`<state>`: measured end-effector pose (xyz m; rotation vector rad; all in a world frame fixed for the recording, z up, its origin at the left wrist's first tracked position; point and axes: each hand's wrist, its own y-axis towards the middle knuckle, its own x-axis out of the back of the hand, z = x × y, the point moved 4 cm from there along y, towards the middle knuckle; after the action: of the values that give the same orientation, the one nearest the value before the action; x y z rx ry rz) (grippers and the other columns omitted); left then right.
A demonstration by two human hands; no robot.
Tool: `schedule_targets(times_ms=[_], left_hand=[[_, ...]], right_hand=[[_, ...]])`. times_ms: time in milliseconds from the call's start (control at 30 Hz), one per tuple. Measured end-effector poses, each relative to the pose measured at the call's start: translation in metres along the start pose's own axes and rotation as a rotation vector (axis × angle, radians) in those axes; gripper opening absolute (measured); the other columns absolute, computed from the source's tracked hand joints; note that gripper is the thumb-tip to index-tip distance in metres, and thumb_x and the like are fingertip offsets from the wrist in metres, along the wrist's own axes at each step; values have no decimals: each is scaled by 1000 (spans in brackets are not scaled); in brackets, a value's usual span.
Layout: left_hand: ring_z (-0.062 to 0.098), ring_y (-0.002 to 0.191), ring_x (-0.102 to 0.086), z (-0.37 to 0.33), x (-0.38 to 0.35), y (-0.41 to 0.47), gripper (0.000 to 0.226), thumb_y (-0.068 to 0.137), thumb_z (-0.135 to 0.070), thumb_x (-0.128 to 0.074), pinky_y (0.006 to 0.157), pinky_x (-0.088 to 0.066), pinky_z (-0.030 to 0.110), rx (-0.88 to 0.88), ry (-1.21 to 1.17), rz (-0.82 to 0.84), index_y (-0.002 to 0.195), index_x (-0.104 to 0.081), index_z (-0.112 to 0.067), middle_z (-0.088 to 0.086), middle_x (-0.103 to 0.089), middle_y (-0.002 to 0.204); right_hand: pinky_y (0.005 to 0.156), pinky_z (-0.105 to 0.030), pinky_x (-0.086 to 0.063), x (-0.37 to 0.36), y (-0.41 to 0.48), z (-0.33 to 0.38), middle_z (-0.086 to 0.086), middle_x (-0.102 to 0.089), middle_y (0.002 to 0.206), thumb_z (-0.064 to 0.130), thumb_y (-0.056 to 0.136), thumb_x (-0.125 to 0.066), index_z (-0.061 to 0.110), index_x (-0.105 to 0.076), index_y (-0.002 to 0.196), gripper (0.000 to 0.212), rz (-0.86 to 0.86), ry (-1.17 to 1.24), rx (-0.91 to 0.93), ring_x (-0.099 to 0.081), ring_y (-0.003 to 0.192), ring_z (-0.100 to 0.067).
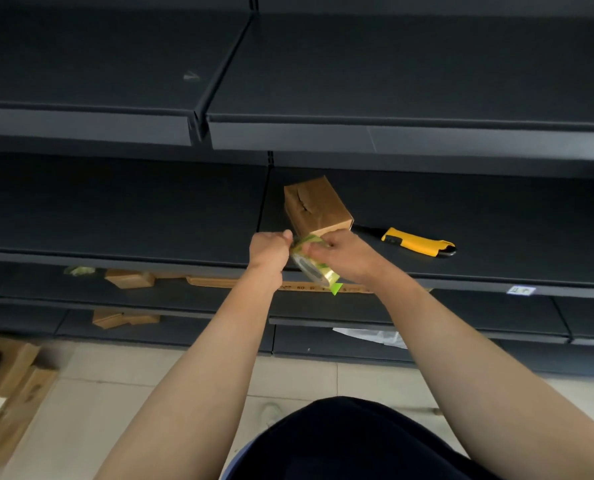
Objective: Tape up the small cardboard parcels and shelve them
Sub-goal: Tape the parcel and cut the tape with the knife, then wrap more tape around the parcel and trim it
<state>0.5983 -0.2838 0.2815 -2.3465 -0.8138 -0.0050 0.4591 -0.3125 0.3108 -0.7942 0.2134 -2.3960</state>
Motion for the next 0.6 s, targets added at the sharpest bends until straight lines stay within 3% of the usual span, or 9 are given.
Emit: schedule_targets(times_ms=[100, 233, 300, 400, 467, 600], left_hand=[[15, 74, -58, -11, -4, 4, 19, 94, -13, -57, 80, -52, 29, -94, -136, 42, 76, -63, -11, 3, -60, 72], [8, 61, -54, -22, -6, 12, 20, 94, -11, -56, 60, -50, 20, -63, -305, 42, 75, -59, -10, 2, -57, 69], [7, 66, -57, -24, -1, 23, 13, 94, -12, -56, 65, -51, 21, -59, -320, 19, 83, -60, -10, 1, -59, 75], [14, 90, -62, -35, 3, 40, 8, 94, -17, -58, 88, -49, 30, -195, -158, 86, 86, -61, -15, -2, -63, 86], [17, 97, -57, -41, -5, 42, 9, 95, -22, -57, 88, -44, 31, -269, -39, 157, 93, -59, -14, -1, -61, 94], [9, 87, -50, -43, -25, 42, 17, 100, -32, -44, 79, -36, 30, -387, 233, 223, 106, -49, -18, -10, -51, 92]], right_hand=[[76, -31, -52, 5, 4, 0, -7, -69, 97, 55, 89, -52, 10, -67, 103, 49, -80, -146, -17, -64, 87, -21], [56, -27, -38, 12, 1, -11, -2, -58, 70, 70, 86, -41, 13, -58, 79, 61, -164, -335, -123, -56, 69, -17], [53, -30, -33, 16, -6, -24, 2, -44, 54, 73, 84, -38, 17, -45, 58, 62, -162, -398, -185, -45, 55, -15], [47, -30, -28, 28, -11, -37, 1, -35, 49, 69, 85, -41, 15, -32, 51, 65, -259, -413, -274, -38, 47, -15], [48, -29, -31, 35, -10, -41, 0, -40, 55, 68, 86, -41, 14, -37, 54, 63, -272, -460, -318, -40, 48, -14], [52, -28, -35, 50, -8, -49, 0, -45, 59, 68, 85, -44, 14, -41, 57, 61, -307, -469, -384, -48, 57, -17]])
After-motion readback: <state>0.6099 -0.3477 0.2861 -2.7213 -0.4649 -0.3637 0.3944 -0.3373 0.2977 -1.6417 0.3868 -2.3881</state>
